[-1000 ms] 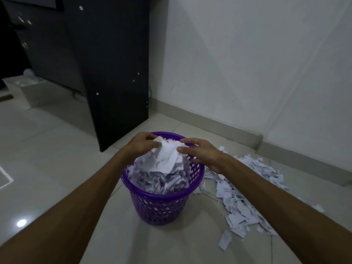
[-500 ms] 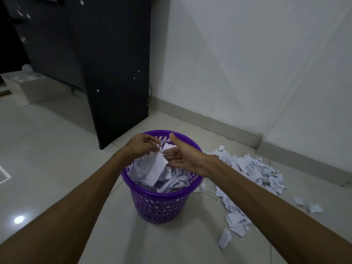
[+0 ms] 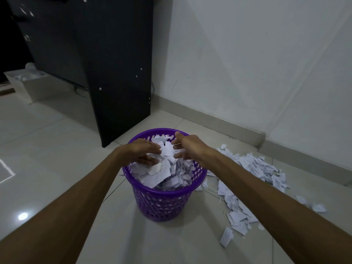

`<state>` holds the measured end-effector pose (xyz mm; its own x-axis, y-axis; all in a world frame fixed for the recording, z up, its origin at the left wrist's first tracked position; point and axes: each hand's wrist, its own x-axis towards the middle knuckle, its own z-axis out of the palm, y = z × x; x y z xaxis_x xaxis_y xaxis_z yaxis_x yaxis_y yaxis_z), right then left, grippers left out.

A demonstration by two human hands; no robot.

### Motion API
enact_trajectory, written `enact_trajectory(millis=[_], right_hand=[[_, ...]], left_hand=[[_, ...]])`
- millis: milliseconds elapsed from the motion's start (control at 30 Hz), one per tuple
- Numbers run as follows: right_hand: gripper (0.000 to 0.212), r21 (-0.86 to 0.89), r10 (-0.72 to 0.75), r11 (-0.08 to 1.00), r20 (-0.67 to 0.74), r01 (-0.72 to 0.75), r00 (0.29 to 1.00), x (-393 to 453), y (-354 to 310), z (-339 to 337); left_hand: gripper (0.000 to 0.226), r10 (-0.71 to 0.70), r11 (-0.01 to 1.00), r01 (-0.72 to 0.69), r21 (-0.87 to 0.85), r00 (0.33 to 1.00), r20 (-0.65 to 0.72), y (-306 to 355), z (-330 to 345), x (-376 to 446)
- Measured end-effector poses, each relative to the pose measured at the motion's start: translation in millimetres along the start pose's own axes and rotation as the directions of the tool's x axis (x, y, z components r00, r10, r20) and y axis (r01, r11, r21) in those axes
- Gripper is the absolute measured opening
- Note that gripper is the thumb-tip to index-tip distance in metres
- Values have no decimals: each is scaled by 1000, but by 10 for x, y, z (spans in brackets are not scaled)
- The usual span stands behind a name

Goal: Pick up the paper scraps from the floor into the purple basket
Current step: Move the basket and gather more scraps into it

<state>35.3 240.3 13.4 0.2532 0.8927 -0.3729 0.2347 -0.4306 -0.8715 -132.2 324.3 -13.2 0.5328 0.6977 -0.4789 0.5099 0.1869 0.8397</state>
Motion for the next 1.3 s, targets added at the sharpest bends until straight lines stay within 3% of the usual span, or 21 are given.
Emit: enact_trajectory(millis=[100,167,267,400,633,733,1000,1167,1300], right_hand=[[48,223,109,962,210,-156,972,-61,-3,29],[53,183,193,948,325,-262,926,-61,68,103],[61,-7,281,956,303,-292,911,-17,204,217],[52,9,276,956,300,-292,913,3,193,125],[35,191,0,981,65,-13,998,-89,-3,-463],[34,199,-24,980,-17,27,1000,-130,59,-815],[31,234,106,971,-196,-59,975,-285,765,-1909],[31,186,222,968,-306,-171,926,-306,1427,-2441],[28,197,371,926,-315,-322,874,-233,1982,-2720]], left_hand=[[38,-1,1000,1,17,1000,12,-11,-3,4],[37,8,999,-8,34,1000,-5,-17,0,13],[30,24,999,-23,42,1000,-2,-4,11,4],[31,65,997,-66,42,998,5,75,11,-34],[26,208,977,-214,-22,965,-157,427,306,60],[25,270,952,-290,-96,945,-184,649,540,134],[28,453,889,-454,-65,891,-23,1091,1546,419],[28,401,916,-398,-51,912,88,1154,2233,678],[32,295,955,-295,-25,944,146,1005,2687,976]])
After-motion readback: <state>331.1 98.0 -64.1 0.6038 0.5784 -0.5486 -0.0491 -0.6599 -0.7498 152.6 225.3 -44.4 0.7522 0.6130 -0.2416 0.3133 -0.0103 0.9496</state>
